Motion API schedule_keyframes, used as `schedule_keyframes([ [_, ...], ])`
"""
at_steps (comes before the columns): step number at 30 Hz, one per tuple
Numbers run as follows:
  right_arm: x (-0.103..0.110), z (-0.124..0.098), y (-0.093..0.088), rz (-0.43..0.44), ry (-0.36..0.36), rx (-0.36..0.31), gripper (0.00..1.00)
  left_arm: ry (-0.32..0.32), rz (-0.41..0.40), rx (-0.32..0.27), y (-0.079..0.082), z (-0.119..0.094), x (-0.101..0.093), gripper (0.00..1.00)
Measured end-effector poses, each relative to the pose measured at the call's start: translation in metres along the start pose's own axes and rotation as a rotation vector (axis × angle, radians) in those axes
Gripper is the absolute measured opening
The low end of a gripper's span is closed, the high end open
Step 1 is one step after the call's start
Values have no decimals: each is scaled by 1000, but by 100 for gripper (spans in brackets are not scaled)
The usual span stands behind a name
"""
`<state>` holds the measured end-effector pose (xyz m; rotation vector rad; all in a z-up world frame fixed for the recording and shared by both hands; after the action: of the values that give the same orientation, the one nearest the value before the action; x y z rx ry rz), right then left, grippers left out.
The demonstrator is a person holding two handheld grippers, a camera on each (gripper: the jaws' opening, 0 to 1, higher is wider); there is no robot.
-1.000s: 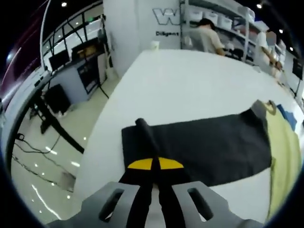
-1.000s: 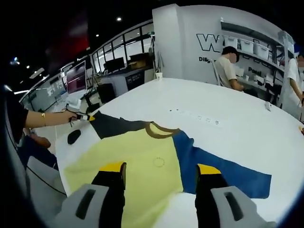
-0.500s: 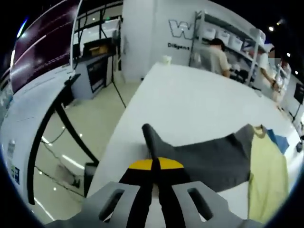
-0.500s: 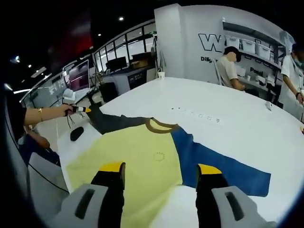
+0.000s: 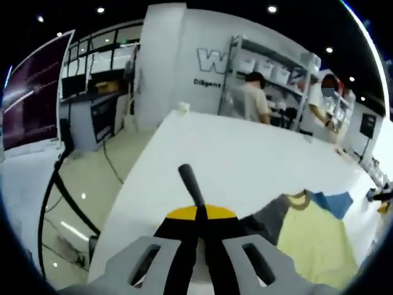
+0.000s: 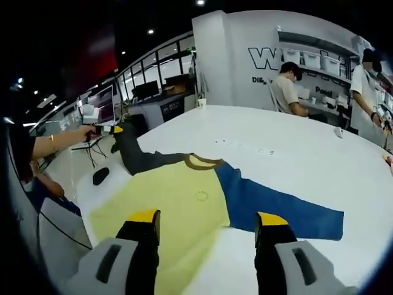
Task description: Fold the garment on the visible template until the final outline fits inside the template.
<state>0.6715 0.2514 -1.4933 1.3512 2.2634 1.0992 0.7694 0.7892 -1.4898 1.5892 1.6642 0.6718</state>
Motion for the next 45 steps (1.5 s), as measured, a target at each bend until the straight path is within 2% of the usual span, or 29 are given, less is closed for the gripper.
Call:
schedule_keyframes([
  [1,0,-1,-1,0,0,0,60,-15,10,-13,11,12,9,0],
  [2,0,-2,-2,0,0,0,59,-25,10,-17,15,12,4,0],
  [5,-4,-10,-12,0,-18,2,59,-93,49,-48,27,2,-48,0],
  [6,-6,-13,-14,11,-24,-2,59,-101,48,-48,29,4,-48,0],
  [10,-7,-23,-21,50,-30,-30,59,-164,69,-64,37,9,-75,0],
  [13,-8,-31,-28,55,-43,-29,59,-231,93,-56,42,22,-98,0],
  [15,-11,-35,-32,66,-48,-31,59,-256,102,-59,40,20,-113,0],
  [16,-12,-37,-33,71,-50,-31,59,-281,111,-55,36,17,-131,0],
  [17,-11,-39,-35,74,-53,-32,59,-296,116,-59,34,15,-140,0],
  [18,-11,-41,-37,70,-56,-29,59,-321,120,-59,37,27,-142,0],
  [19,-11,-42,-39,66,-59,-26,59,-334,121,-59,37,29,-147,0],
  [20,-11,-44,-40,62,-63,-21,59,-346,125,-62,32,20,-163,0],
  [24,-12,-45,-42,62,-67,-18,59,-358,131,-63,29,17,-173,0],
  [25,-14,-49,-44,69,-74,-19,59,-377,134,-64,34,33,-170,0],
  [26,-16,-52,-46,78,-80,-27,59,-394,136,-66,35,38,-179,0],
  [29,-17,-58,-51,102,-95,-34,58,-444,154,-41,24,45,-208,0],
  [32,-17,-61,-55,115,-106,-26,58,-488,192,-4,12,58,-218,0],
  [33,-17,-64,-57,118,-113,-22,58,-495,221,23,-2,59,-231,0],
  [38,-20,-67,-68,149,-137,-10,58,-512,303,109,-31,73,-247,0],
  [40,-20,-68,-72,160,-141,-6,58,-529,323,151,-55,75,-262,0],
  [43,-15,-69,-81,177,-144,7,56,-555,340,207,-75,90,-273,0],
  [45,-14,-70,-85,188,-147,11,56,-563,353,220,-82,94,-278,0],
])
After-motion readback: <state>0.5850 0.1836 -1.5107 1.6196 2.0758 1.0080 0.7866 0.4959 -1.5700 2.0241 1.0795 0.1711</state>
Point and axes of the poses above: the point that each gripper's makers call its tool centre point, and the gripper's own axes: z roughly forward along the fingers, x roughly to its left, y roughly out of its top, the point moved 7 cm from there along -z, roughly backward along the fingers, and after that the axes turned 9 degrees about x, right-handed, at the moved point
